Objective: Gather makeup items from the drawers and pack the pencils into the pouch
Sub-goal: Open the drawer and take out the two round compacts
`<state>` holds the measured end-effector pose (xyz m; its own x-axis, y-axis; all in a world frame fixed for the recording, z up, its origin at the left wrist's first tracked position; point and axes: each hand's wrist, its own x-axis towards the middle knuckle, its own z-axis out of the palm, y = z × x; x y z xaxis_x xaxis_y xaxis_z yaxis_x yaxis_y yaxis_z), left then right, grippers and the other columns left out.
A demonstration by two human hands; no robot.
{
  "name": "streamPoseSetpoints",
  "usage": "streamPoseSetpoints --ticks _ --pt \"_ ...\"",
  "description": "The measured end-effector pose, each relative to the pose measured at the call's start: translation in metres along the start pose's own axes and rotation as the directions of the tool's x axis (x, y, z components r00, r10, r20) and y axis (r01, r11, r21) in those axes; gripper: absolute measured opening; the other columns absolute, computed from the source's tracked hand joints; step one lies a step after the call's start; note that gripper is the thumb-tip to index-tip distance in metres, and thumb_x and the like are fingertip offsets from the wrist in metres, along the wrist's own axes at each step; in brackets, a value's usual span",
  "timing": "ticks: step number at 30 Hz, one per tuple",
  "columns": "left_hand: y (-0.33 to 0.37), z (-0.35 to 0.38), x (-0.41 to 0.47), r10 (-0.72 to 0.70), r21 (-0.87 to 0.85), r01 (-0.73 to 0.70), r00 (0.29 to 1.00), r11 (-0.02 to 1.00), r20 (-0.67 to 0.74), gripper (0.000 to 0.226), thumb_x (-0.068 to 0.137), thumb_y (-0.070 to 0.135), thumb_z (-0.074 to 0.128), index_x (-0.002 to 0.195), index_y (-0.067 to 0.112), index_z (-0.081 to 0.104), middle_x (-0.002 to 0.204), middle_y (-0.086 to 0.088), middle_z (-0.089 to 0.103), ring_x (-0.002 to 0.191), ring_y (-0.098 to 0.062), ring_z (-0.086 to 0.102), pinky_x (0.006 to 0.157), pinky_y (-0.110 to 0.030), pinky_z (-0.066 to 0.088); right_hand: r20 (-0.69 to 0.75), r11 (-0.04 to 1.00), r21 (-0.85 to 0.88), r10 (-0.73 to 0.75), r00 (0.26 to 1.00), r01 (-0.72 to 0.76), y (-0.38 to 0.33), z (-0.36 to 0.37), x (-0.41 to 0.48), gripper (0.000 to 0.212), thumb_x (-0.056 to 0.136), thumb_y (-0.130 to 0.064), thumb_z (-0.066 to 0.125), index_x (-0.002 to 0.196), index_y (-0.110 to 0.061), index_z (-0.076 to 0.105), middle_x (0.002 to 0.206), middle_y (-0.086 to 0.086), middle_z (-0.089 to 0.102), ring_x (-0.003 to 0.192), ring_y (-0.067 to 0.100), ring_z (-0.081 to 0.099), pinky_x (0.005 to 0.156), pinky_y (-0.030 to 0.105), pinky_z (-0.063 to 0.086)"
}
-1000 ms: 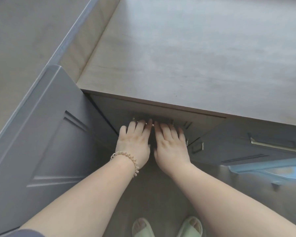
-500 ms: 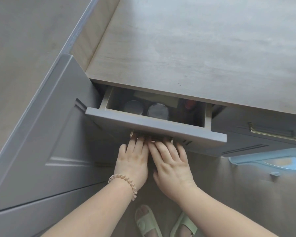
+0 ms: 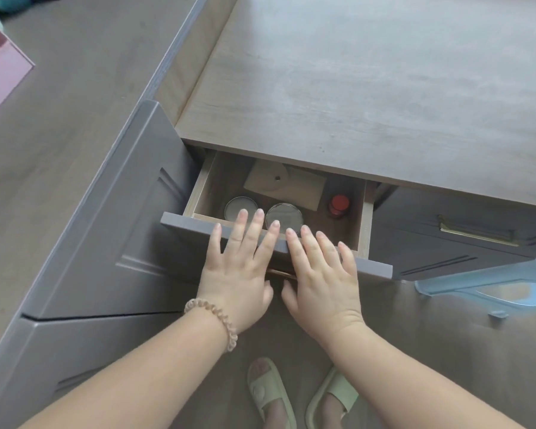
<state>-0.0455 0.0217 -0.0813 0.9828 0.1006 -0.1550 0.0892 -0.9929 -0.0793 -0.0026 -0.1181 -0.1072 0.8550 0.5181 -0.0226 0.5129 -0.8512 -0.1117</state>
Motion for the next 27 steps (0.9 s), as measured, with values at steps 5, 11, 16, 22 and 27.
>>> streamPoseSetpoints --ticks 5,11,16,22,27 --pt "0.003 0.007 -0.012 -0.03 0.031 0.028 0.995 0.999 0.099 0.094 0.085 0.043 0.051 0.146 0.024 -0.018 0.16 -0.008 -0.002 0.147 -0.029 -0.006 0.114 -0.054 -0.002 0.046 0.999 -0.002 -0.037 0.998 0.037 -0.004 -0.002 -0.021 0.082 0.066 -0.036 0.069 0.141 -0.017 0.041 0.142 0.007 0.048 0.128 0.029 0.047 0.103 0.047 0.026" --pt "0.003 0.026 -0.055 0.002 -0.028 -0.001 0.999 1.0 0.042 0.107 0.054 0.033 0.077 0.146 0.017 0.024 0.148 -0.015 0.033 0.138 -0.034 0.025 0.106 -0.058 0.018 0.079 0.998 0.016 -0.066 0.995 0.065 -0.017 0.002 -0.059 0.086 0.061 -0.033 0.067 0.14 -0.017 0.04 0.143 0.006 0.047 0.129 0.027 0.046 0.105 0.046 0.026" --pt "0.004 0.029 -0.08 -0.008 -0.049 0.01 0.999 0.999 0.049 0.112 0.056 0.031 0.074 0.149 0.017 0.015 0.15 -0.014 0.025 0.14 -0.033 0.024 0.107 -0.058 0.018 0.113 0.997 0.044 -0.061 0.992 0.057 -0.026 0.002 -0.081 0.075 0.068 -0.037 0.046 0.14 -0.017 0.038 0.145 0.006 0.046 0.13 0.026 0.044 0.105 0.046 0.026" --pt "-0.007 0.006 -0.08 0.045 -0.091 -0.049 0.998 0.995 -0.048 0.087 0.069 0.046 0.054 0.148 0.021 0.025 0.155 -0.008 0.024 0.142 -0.029 0.021 0.11 -0.054 0.019 -0.052 0.991 0.095 -0.088 0.995 0.093 -0.021 -0.021 -0.066 0.068 0.08 -0.055 0.046 0.141 -0.023 0.042 0.146 0.006 0.044 0.133 0.023 0.037 0.107 0.047 0.023" --pt "-0.045 -0.033 0.0 0.082 0.004 -0.082 0.991 0.997 -0.109 0.069 0.086 0.042 0.037 0.149 0.023 0.017 0.156 -0.009 0.025 0.142 -0.026 0.025 0.109 -0.048 0.026 -0.076 0.984 0.004 -0.176 0.981 0.177 0.007 -0.034 0.006 0.062 0.084 -0.04 0.055 0.142 -0.025 0.036 0.147 0.005 0.043 0.134 0.025 0.04 0.109 0.046 0.025"
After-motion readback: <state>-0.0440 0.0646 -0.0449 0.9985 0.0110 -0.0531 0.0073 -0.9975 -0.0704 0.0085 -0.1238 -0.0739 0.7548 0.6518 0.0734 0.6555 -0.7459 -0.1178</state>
